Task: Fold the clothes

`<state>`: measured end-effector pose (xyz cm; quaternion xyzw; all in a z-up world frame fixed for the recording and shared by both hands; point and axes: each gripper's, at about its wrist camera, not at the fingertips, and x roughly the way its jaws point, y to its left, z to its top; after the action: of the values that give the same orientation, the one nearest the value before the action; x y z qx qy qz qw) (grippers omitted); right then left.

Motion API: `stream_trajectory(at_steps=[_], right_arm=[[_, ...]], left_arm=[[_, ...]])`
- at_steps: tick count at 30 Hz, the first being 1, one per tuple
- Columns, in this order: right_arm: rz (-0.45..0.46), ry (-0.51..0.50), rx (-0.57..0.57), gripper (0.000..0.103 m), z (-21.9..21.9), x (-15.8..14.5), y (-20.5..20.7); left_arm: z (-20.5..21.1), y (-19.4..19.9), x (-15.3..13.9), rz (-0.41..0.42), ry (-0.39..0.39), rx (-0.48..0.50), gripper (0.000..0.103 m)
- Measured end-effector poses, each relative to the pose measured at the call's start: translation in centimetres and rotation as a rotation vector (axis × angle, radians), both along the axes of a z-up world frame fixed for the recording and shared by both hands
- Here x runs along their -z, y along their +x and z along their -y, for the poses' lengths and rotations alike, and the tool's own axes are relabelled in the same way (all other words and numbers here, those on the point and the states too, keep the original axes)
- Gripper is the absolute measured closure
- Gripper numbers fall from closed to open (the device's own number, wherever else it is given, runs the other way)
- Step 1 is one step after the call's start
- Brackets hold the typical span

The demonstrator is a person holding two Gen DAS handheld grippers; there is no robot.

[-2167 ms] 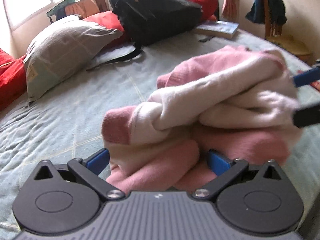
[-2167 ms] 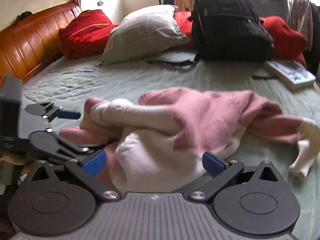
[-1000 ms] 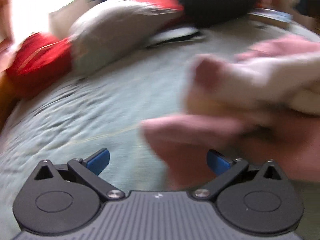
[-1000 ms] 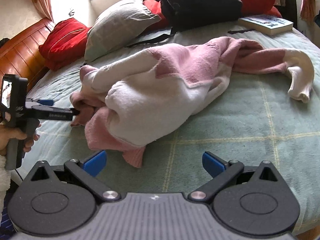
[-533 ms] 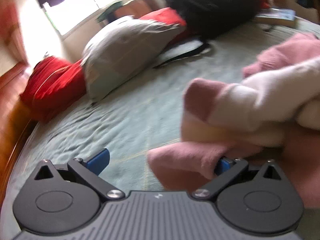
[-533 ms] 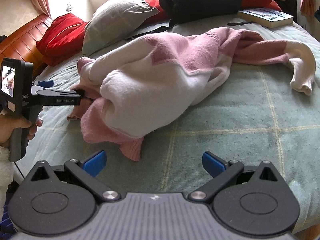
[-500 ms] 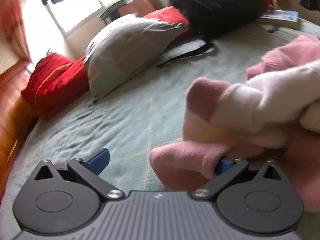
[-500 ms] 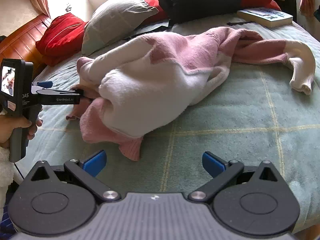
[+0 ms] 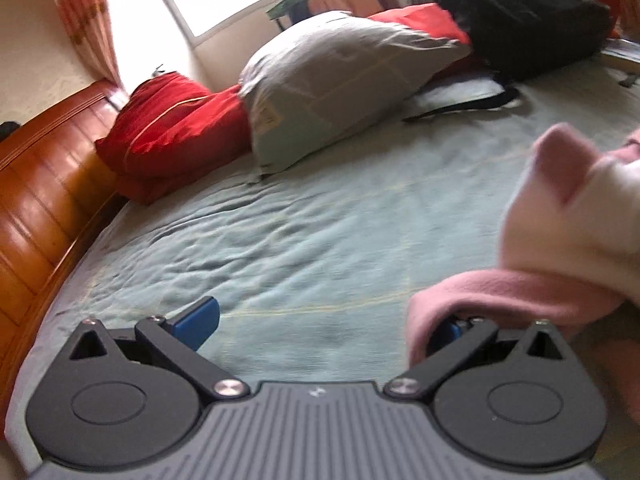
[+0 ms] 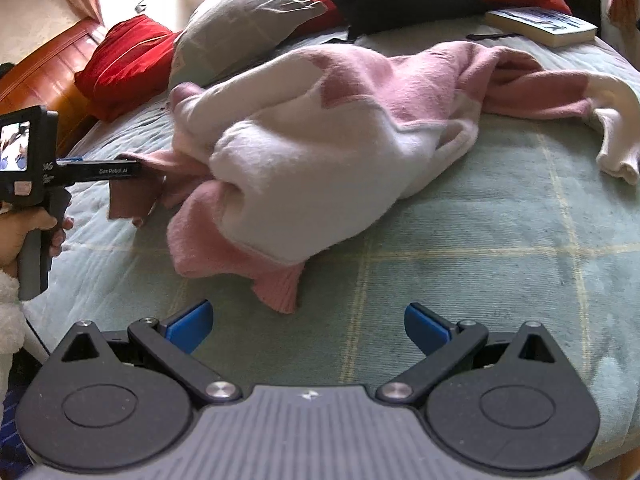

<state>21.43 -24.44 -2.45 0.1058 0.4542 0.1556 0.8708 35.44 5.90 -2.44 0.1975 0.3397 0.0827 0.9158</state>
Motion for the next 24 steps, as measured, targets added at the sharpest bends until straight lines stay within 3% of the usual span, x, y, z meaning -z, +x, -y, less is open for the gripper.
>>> stream_trajectory(at_steps=[3,6,10,12,17,21,24], right_arm=[[0.006,-0.010,-0.018,0.000,-0.7,-0.3,-0.1],[0.002,-0.014,-0.019,0.000,-0.9,-0.3,0.0],[-0.004,-0.017,-0.021,0.000,-1.3,-0.3,0.1],[-0.006,-0.016,-0.023,0.000,-1.5,-0.2,0.2],[-0.012,-0.016,-0.031,0.000,-2.1,-0.1,0.5],[-0.022,-0.016,-0.043,0.000,-2.6,0.2,0.6],[-0.031,-0.015,-0.046,0.000,-2.6,0.5,0.5]], left_arm=[[-1.7,0.5,-0.3,0.001,-0.023,-0.032,0.000],[-3.3,0.8,-0.5,0.030,0.007,-0.090,0.001],[-6.7,1.2,-1.3,0.041,-0.056,-0.160,0.001],[-7.8,1.0,-1.5,0.009,-0.094,-0.148,0.001],[-5.5,-1.1,-1.0,-0.073,-0.087,0.038,0.001],[-0.7,-2.6,-0.4,-0.134,-0.080,0.251,0.001],[3.2,-2.5,0.5,-0.142,-0.051,0.356,0.001]])
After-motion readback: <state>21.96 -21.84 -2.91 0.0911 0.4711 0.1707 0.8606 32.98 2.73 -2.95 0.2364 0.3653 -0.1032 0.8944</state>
